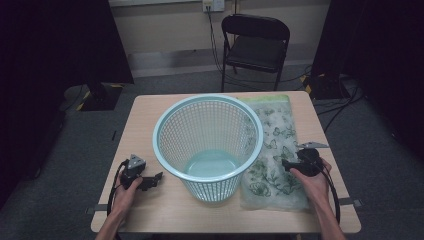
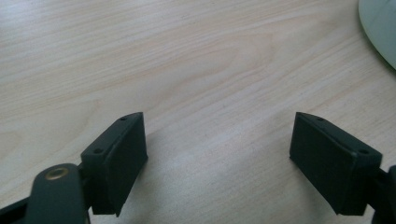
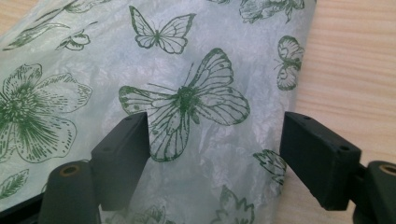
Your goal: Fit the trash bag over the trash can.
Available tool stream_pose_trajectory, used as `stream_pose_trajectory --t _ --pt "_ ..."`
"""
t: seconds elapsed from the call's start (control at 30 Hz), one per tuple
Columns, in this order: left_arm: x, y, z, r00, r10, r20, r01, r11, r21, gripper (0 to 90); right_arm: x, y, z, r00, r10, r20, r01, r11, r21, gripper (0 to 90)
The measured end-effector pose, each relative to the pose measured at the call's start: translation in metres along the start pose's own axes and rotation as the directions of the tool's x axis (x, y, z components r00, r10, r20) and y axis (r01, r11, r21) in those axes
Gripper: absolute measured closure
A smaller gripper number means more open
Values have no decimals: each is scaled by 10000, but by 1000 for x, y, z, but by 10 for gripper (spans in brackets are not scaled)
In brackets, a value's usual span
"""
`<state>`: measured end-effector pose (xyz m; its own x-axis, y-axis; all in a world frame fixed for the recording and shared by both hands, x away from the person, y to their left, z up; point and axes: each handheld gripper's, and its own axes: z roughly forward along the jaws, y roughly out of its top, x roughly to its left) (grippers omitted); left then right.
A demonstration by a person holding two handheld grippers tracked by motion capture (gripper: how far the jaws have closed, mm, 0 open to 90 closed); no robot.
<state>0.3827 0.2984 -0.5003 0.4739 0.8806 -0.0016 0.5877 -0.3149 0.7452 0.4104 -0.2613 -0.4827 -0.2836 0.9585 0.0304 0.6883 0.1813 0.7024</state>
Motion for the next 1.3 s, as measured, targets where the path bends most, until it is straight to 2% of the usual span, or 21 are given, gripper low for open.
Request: stream_pose_trajectory --t 0.17,0.37,0.43,0.47,0.5,0.63,0.67,0.7,0.73,0.77,0.8,0.83,0.97,1.0,1.03,1.07,1.1,1.13,1.2,1.23,1.3 --pt "0 0 0 10000 -9 8 9 10000 1 177 -1 -2 5 9998 -136 124 131 9992 364 240" --pt "0 0 0 10000 63 6 -63 10000 54 170 0 -1 9 9991 -304 283 294 9990 330 274" --pt "-1 1 1 10000 -14 70 14 10000 65 148 3 -1 8 9991 -406 108 403 9990 216 381" --pt "-1 1 1 10000 -14 70 14 10000 65 143 3 -1 8 9991 -406 108 403 9990 216 381" --pt "-2 1 1 10000 -17 19 17 9999 101 139 7 -1 7 9988 -498 32 497 9986 158 491" --pt "-2 3 2 10000 -53 40 52 9998 201 139 12 0 7 9981 -602 -163 603 9982 63 714" --pt "-2 3 2 10000 -53 40 52 9998 201 148 12 0 7 9981 -602 -163 603 9982 63 714" --pt "-2 5 1 9998 -194 24 193 9993 314 148 12 1 7 9978 -622 -234 624 9980 66 783" --pt "-1 6 1 9990 -290 335 278 9989 368 157 12 1 8 9978 -564 -354 567 9984 68 836" --pt "-1 8 0 9963 -443 730 413 9982 424 177 11 2 9 9975 -412 -571 418 9991 100 890" --pt "0 12 -1 9836 -945 1534 877 9949 506 202 11 2 9 9974 -316 -644 324 9994 109 897" --pt "1 14 -1 9777 -1087 1798 1015 9936 488 224 10 3 9 9969 -196 -767 204 9997 101 900" --pt "-3 22 -4 9741 -1064 1994 1069 9942 81 223 10 6 8 9943 -63 -1068 50 9999 -120 900" --pt "-4 28 -11 9668 -1010 2347 1130 9929 -382 225 12 12 4 9920 -13 -1262 -35 9993 -383 900" --pt "-4 28 -11 9668 -1010 2347 1130 9929 -382 225 12 12 4 9920 -13 -1262 -35 9993 -383 900" --pt "-8 35 -19 9665 -935 2390 1116 9917 -635 226 15 20 -3 9917 -38 -1281 -52 9975 -704 900" --pt "-8 35 -19 9665 -935 2390 1116 9917 -635 246 16 24 -6 9911 -36 -1330 -78 9963 -850 900" --pt "-11 38 -23 9634 -841 2546 1103 9898 -903 246 16 24 -6 9911 -36 -1330 -78 9963 -850 900" --pt "-17 47 -34 9570 -590 2840 942 9893 -1118 286 20 38 -20 9872 -128 -1588 -99 9899 -1414 900" --pt "-17 47 -34 9570 -590 2840 942 9893 -1118 286 20 38 -20 9872 -128 -1588 -99 9899 -1414 900" --pt "-22 50 -45 9537 -509 2964 1011 9825 -1567 286 24 52 -33 9846 -265 -1726 -71 9815 -1912 900"
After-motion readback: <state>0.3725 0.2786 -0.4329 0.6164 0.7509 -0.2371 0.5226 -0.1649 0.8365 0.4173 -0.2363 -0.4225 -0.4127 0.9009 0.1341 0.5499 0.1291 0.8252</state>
